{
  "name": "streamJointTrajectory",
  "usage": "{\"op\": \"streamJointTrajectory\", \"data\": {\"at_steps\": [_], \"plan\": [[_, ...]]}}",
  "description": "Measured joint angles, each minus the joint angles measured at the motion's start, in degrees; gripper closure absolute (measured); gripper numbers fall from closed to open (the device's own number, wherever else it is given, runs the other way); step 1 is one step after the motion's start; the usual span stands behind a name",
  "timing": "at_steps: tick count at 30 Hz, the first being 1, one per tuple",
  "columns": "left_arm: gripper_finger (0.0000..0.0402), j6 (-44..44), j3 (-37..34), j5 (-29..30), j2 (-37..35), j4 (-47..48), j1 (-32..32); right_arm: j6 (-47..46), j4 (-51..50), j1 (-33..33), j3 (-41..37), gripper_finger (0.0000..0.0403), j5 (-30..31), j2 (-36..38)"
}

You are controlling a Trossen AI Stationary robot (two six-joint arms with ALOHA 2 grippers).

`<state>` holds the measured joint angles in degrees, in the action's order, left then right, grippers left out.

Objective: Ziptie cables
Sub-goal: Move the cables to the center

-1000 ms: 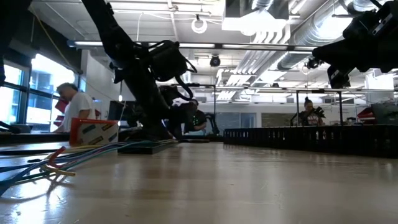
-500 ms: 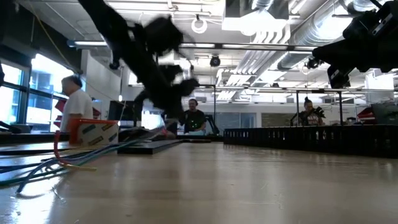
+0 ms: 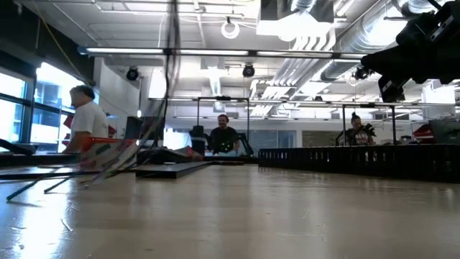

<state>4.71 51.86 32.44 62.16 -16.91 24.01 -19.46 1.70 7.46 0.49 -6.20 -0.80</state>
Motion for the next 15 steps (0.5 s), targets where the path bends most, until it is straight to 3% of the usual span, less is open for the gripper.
{"op": "streamJointTrajectory", "data": {"at_steps": [7, 11, 15], "plan": [[0.0401, -19.22, 0.00, 1.88, -4.58, -15.40, 19.89, 0.01, 0.02, 0.02, 0.00, 0.0402, 0.00, 0.00], [0.0401, -31.43, 0.00, 9.47, -5.64, -22.06, 29.01, 0.00, -0.01, 0.02, 0.00, 0.0402, 0.00, 0.00], [0.0401, -37.23, 0.82, 20.91, -6.66, -23.06, 34.86, 0.01, 0.01, 0.02, 0.00, 0.0402, 0.00, 0.00]]}}
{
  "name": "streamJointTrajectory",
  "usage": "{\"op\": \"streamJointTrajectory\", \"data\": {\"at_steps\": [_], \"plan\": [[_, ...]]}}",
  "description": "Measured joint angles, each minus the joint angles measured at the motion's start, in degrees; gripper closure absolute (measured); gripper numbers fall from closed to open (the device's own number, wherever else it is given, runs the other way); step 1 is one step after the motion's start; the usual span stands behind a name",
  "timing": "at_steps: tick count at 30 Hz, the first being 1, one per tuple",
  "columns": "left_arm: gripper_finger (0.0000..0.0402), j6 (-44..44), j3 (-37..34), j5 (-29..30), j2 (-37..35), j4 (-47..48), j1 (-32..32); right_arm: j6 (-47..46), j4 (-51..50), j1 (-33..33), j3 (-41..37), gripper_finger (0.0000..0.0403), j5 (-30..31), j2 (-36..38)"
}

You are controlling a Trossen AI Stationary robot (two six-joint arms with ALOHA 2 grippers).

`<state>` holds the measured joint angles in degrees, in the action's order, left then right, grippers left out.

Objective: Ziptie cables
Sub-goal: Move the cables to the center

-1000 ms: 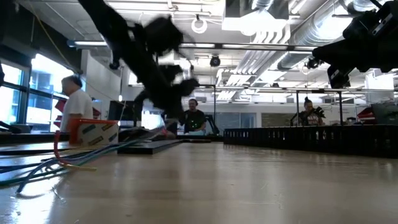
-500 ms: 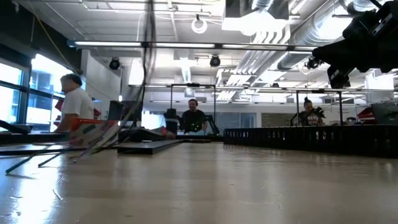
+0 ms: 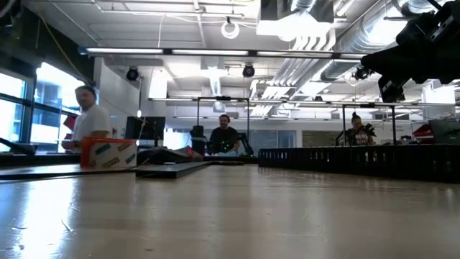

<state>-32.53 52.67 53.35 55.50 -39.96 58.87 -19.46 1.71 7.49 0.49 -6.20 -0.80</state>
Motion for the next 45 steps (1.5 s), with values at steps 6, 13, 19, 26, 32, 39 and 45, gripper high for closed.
{"op": "streamJointTrajectory", "data": {"at_steps": [6, 13, 19, 26, 32, 39, 45], "plan": [[0.0401, 4.07, 4.41, 19.42, 0.63, 7.53, 2.19, -0.01, -0.01, -0.01, 0.00, 0.0402, 0.00, 0.00], [0.0401, 37.53, 5.25, 2.71, 4.17, 30.74, -6.51, -0.01, 0.01, 0.00, 0.00, 0.0402, 0.00, 0.00], [0.0401, 45.76, 6.99, 0.42, 13.22, 29.26, -7.92, -0.01, -0.01, 0.00, -0.02, 0.0402, 0.00, 0.00], [0.0401, 56.38, 9.04, -8.50, 23.30, 30.12, -15.99, -0.01, 0.01, 0.00, 0.00, 0.0402, 0.00, 0.00], [0.0401, 55.44, 13.69, -16.14, 26.74, 35.68, -21.11, -0.01, -0.01, -0.01, -0.01, 0.0402, 0.00, 0.00], [0.0401, 33.84, 23.79, -5.84, 19.87, 39.51, -14.05, 0.00, 0.00, 0.00, 0.00, 0.0402, 0.00, 0.00], [0.0401, 23.95, 31.98, -4.68, 17.40, 38.36, -3.02, -0.01, -0.01, -0.01, 0.00, 0.0402, 0.00, 0.00]]}}
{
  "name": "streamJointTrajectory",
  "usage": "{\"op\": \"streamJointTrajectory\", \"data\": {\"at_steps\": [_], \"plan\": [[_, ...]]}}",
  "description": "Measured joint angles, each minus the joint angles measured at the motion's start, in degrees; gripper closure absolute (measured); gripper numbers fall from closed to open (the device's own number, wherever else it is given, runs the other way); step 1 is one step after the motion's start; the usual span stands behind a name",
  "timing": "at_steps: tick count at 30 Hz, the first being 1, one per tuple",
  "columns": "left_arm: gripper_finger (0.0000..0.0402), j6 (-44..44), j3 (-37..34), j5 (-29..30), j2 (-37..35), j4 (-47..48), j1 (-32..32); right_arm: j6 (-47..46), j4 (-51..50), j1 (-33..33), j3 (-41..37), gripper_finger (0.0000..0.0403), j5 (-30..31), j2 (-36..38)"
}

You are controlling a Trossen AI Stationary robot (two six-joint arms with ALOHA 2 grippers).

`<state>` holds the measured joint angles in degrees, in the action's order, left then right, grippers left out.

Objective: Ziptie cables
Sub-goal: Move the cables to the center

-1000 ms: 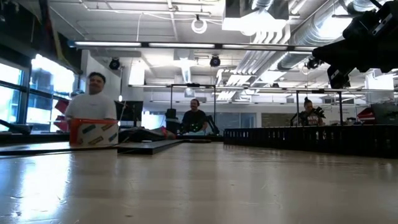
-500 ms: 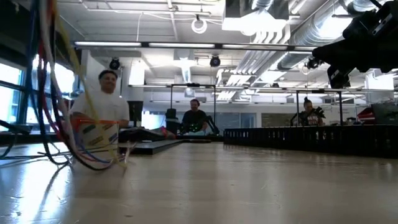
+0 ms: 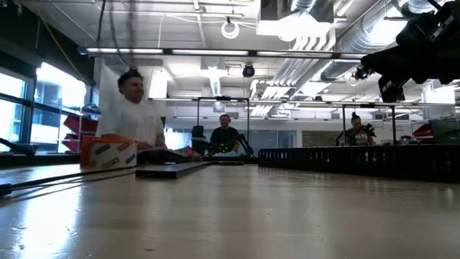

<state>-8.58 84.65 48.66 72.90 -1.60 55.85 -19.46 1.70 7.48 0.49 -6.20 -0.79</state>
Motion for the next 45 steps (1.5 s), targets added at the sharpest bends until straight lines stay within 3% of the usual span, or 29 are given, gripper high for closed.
{"op": "streamJointTrajectory", "data": {"at_steps": [4, 10, 12, 17, 20, 22, 25, 29, 33, 38, 45], "plan": [[0.0401, 1.09, 3.60, 1.81, 0.99, 0.72, 7.05, 0.00, 0.00, 0.00, -0.01, 0.0402, 0.00, 0.00], [0.0401, 6.24, 7.48, 20.40, 3.62, 3.33, 15.42, 0.00, -0.01, 0.00, -0.01, 0.0402, 0.00, 0.00], [0.0401, 9.46, 7.55, 24.58, 3.89, 6.21, 15.86, 0.00, 0.00, -0.01, -0.02, 0.0402, 0.00, 0.02], [0.0401, 25.84, 3.89, 24.23, 3.69, 22.91, 9.39, 0.00, -0.01, -0.01, 0.00, 0.0402, 0.00, 0.02], [0.0401, 36.29, -2.85, 17.42, 4.23, 31.15, 1.73, 0.00, -0.01, 0.00, 0.00, 0.0402, 0.00, 0.01], [0.0401, 39.26, -8.75, 12.22, 5.30, 29.95, -3.30, 0.00, -0.01, -0.01, 0.00, 0.0402, 0.00, 0.01], [0.0401, 37.75, -17.37, 4.26, 8.45, 17.90, -9.72, 0.01, 0.01, 0.01, 0.00, 0.0402, 0.00, 0.00], [0.0401, 26.62, -24.16, -11.91, 15.61, -7.75, -16.30, 0.00, -0.01, -0.01, -0.02, 0.0402, 0.00, 0.00], [0.0401, 18.07, -24.53, -24.58, 24.52, -26.97, -21.59, 0.00, 0.01, -0.01, 0.00, 0.0402, -0.01, 0.02], [0.0401, 12.34, -24.51, -41.84, 33.88, -41.55, -30.00, 0.02, -0.01, -0.01, 0.00, 0.0402, 0.00, 0.00], [0.0401, 12.09, -18.78, -55.55, 41.36, -39.79, -40.82, 0.00, -0.01, -0.01, -0.02, 0.0402, 0.00, 0.00]]}}
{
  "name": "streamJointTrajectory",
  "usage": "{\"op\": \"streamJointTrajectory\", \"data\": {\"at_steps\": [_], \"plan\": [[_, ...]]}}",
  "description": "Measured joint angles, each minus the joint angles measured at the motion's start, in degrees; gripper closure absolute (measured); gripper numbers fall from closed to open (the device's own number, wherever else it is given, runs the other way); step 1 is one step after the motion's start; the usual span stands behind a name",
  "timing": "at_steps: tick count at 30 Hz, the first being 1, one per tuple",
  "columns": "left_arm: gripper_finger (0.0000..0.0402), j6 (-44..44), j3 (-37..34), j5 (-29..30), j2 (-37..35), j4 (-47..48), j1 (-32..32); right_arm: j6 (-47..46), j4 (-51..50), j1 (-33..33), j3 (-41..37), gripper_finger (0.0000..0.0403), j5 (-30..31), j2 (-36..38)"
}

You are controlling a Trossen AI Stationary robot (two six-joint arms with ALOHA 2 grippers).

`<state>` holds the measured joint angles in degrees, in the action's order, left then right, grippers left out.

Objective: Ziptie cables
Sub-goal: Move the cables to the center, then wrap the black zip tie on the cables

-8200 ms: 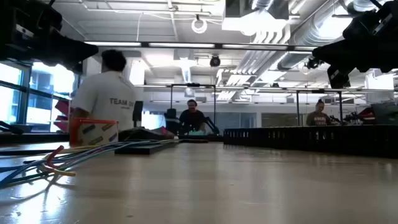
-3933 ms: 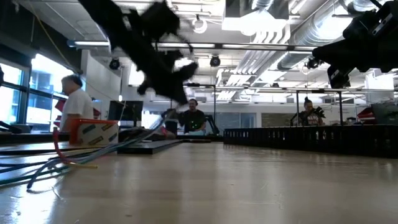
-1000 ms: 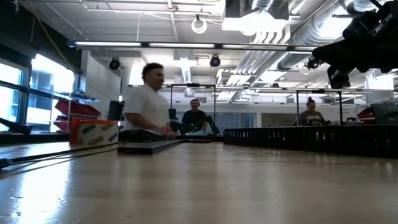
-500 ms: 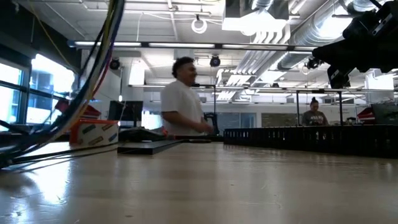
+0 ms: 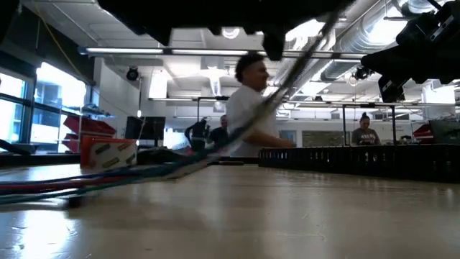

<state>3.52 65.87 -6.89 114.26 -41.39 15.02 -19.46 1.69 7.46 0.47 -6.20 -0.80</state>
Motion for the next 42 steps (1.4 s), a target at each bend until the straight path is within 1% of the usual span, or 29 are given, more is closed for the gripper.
{"op": "streamJointTrajectory", "data": {"at_steps": [4, 6, 11, 17, 20, 23, 25, 27, 30, 33, 36, 39, 42], "plan": [[0.0401, 0.69, 4.48, -7.94, 4.41, 0.44, -3.00, 0.00, 0.00, 0.00, 0.02, 0.0402, 0.00, 0.02], [0.0401, 0.37, 6.80, -9.15, 6.89, 0.28, -3.66, 0.00, 0.00, 0.01, 0.02, 0.0402, 0.00, 0.00], [0.0401, 0.33, 11.68, -9.21, 13.28, 0.62, -4.10, 0.00, 0.02, 0.01, 0.02, 0.0402, 0.00, 0.02], [0.0395, 4.43, 16.41, -8.34, 18.89, 0.49, -3.93, 0.00, 0.01, 0.02, 0.01, 0.0402, 0.00, 0.02], [0.0373, 4.55, 17.45, -7.62, 20.32, 0.74, -3.93, 0.00, 0.02, 0.02, 0.02, 0.0402, 0.00, 0.00], [0.0339, 4.63, 17.88, -7.58, 20.51, 1.48, -4.17, 0.00, 0.02, 0.00, 0.01, 0.0402, 0.00, 0.00], [0.0313, 5.19, 17.92, -6.95, 20.01, 2.62, -4.58, 0.00, 0.00, 0.02, 0.02, 0.0402, 0.00, 0.00], [0.0289, 6.44, 17.99, -4.75, 19.20, 4.30, -5.08, 0.00, 0.04, 0.02, 0.00, 0.0402, 0.00, 0.02], [0.0262, 6.39, 17.96, -4.41, 17.05, 7.69, -5.51, 0.00, 0.02, 0.01, 0.00, 0.0402, 0.00, 0.02], [0.0248, 7.13, 17.09, -4.36, 13.49, 10.19, -4.71, 0.00, 0.00, 0.00, 0.00, 0.0402, 0.00, 0.00], [0.0246, 9.35, 15.04, -3.40, 8.71, 7.98, -2.33, 0.00, 0.02, 0.00, 0.01, 0.0402, 0.00, 0.02], [0.0252, 7.39, 9.87, 1.75, 1.90, 7.90, 1.08, 0.00, 0.03, 0.01, 0.01, 0.0402, 0.00, 0.02], [0.0260, 6.00, 1.11, 9.57, -5.59, 8.56, 5.26, 0.00, 0.02, 0.00, 0.02, 0.0402, 0.00, 0.02]]}}
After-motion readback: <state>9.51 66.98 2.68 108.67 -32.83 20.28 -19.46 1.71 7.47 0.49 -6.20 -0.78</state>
